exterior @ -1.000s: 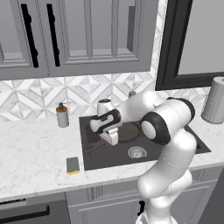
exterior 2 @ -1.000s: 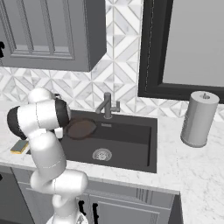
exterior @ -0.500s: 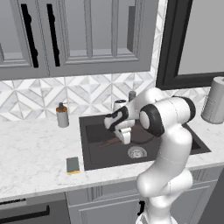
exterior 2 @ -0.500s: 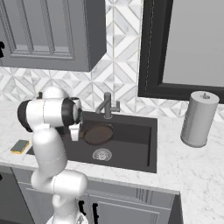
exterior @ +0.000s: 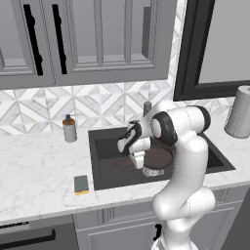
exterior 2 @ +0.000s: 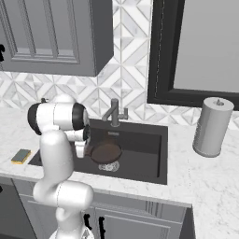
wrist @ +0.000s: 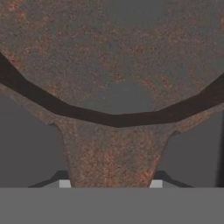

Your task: Pick the pan and sponge and place them into the sink. Then turn on the water.

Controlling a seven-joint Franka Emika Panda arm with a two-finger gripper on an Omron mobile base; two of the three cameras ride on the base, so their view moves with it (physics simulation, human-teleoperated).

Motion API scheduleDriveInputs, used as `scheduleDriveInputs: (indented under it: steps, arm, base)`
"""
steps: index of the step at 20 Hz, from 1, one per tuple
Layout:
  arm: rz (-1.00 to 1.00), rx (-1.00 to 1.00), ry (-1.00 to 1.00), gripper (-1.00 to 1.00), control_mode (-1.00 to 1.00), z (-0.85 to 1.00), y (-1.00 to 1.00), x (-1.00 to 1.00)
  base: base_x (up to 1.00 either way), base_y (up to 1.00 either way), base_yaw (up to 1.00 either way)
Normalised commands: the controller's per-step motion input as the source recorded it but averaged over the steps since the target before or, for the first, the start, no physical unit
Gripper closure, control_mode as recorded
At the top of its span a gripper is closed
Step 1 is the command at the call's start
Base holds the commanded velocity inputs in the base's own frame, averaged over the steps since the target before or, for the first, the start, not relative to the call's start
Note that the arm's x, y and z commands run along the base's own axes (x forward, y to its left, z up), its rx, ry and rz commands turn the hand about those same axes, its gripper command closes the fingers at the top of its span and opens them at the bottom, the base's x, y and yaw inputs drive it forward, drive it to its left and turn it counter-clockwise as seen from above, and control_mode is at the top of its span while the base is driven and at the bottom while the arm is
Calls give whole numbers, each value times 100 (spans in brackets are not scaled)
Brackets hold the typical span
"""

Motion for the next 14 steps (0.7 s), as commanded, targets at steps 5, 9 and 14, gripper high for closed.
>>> scheduleDriveInputs:
  steps: [5, 9, 14]
  arm:
    - [-9, 0, 0, 100, -100, -50, 0, 20]
    - [-8, 0, 0, 100, -100, -49, 0, 20]
    - [-8, 0, 0, 100, -100, -42, 0, 17]
  base:
    - [0, 0, 0]
    - [0, 0, 0]
    - [0, 0, 0]
